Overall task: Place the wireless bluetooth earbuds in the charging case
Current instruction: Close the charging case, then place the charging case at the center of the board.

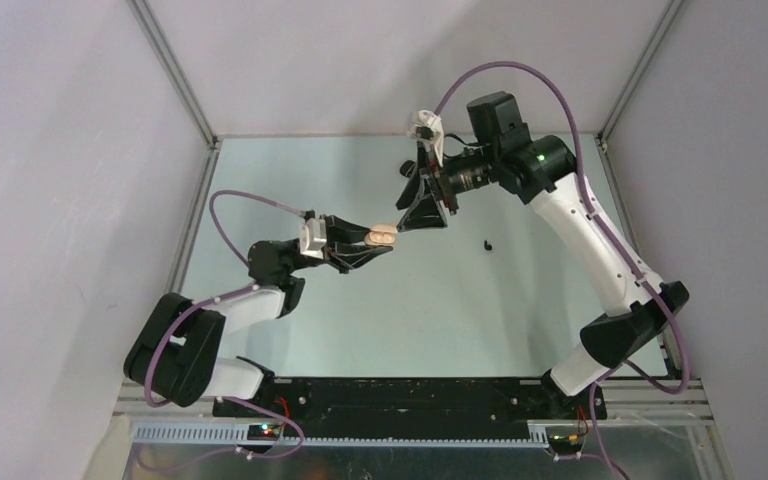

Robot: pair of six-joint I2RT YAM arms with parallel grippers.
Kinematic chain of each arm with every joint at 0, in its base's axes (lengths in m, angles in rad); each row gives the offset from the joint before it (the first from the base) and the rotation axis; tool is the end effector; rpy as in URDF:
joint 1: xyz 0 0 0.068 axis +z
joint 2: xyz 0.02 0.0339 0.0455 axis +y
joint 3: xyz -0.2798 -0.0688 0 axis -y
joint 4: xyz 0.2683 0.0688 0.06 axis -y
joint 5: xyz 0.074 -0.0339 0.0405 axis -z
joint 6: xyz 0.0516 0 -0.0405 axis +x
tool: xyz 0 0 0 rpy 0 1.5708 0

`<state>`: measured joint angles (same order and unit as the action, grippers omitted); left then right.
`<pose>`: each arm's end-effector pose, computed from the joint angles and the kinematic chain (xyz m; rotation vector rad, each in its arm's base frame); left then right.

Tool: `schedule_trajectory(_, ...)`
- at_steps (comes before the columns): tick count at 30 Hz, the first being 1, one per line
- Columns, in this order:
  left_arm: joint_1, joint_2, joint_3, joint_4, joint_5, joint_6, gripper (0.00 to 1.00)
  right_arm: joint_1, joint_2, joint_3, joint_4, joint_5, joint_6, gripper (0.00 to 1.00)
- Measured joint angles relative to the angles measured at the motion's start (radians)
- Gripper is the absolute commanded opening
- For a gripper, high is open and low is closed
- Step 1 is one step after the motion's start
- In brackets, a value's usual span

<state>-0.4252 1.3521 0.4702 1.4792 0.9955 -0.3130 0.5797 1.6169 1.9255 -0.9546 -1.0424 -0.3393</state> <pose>0.2195 -0.1469 0.2751 1.0121 0.8807 -1.1125 0.2685 0.2291 0.4714 -1.4206 1.5613 1.2781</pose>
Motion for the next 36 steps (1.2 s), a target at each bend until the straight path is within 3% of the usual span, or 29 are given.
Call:
schedule_trajectory(12, 0.000, 0.000, 0.005, 0.000, 0.013, -0.028, 0.11, -0.024, 0.020, -0.167, 0.096, -0.036, -0.042, 0.62)
schedule_trajectory(25, -0.007, 0.005, 0.006, 0.003, 0.015, -0.042, 0.11, 0.013, -0.001, -0.156, -0.109, -0.159, -0.347, 0.66)
schedule_trajectory(27, -0.006, 0.013, 0.013, 0.002, -0.010, -0.050, 0.12, 0.011, -0.021, -0.156, -0.140, -0.158, -0.369, 0.74)
schedule_trajectory(30, -0.005, 0.031, 0.017, 0.004, -0.062, -0.066, 0.13, -0.006, -0.073, -0.167, -0.144, -0.124, -0.378, 0.97)
schedule_trajectory(36, -0.004, 0.132, 0.018, 0.008, -0.208, -0.127, 0.18, -0.129, -0.294, -0.401, 0.064, 0.035, -0.279, 1.00)
